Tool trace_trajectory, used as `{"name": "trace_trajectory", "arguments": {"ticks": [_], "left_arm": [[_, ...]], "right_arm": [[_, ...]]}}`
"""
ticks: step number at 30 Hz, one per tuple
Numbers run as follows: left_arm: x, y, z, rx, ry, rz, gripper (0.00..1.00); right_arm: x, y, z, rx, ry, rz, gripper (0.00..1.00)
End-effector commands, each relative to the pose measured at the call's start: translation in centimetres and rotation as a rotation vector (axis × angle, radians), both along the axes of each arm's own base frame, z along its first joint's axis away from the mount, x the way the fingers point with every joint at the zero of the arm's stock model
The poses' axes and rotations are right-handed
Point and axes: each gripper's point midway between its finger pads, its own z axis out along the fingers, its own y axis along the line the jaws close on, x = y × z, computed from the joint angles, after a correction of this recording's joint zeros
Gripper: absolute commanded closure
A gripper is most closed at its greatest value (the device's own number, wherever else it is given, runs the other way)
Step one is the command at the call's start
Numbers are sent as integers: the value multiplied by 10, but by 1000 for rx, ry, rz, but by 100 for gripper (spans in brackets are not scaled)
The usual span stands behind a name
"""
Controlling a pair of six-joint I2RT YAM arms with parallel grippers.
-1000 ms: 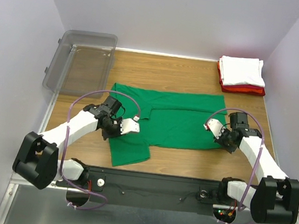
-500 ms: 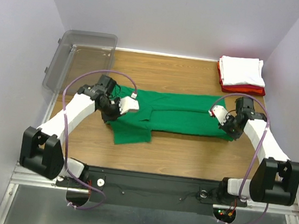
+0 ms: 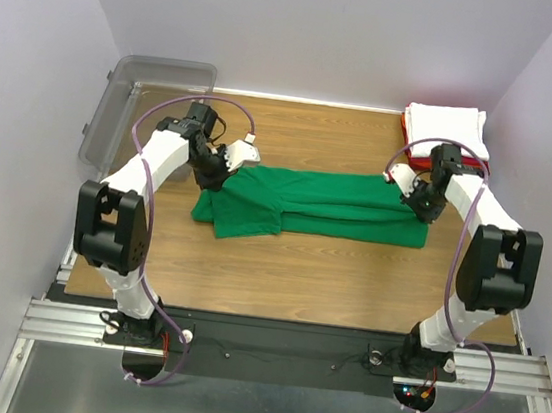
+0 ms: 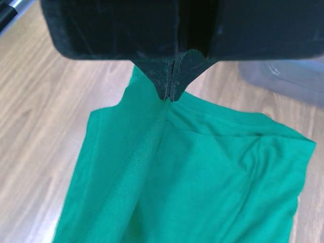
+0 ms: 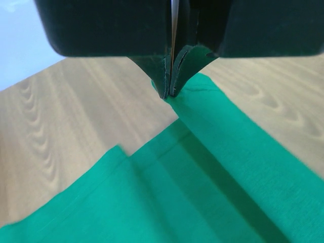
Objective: Fold and stack the t-shirts
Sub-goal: Fold the tshirt
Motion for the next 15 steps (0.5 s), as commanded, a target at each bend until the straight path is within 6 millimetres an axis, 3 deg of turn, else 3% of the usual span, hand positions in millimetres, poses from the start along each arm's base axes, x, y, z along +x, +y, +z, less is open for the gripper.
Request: {"name": "trace_trajectory", "arguments": {"ticks": [1,8,15], "left_arm": [[20,-2,5,-9,-14,-11,100],[47,2,-11,-9,-12,29,100],[62,4,-10,-10,-17,39,100]], "right_arm": [[36,-2,11,8,-48,5,99],[64,-6,-8,-3,-26,0,99],[82,-7,-8,-1,-45,0,99]]}}
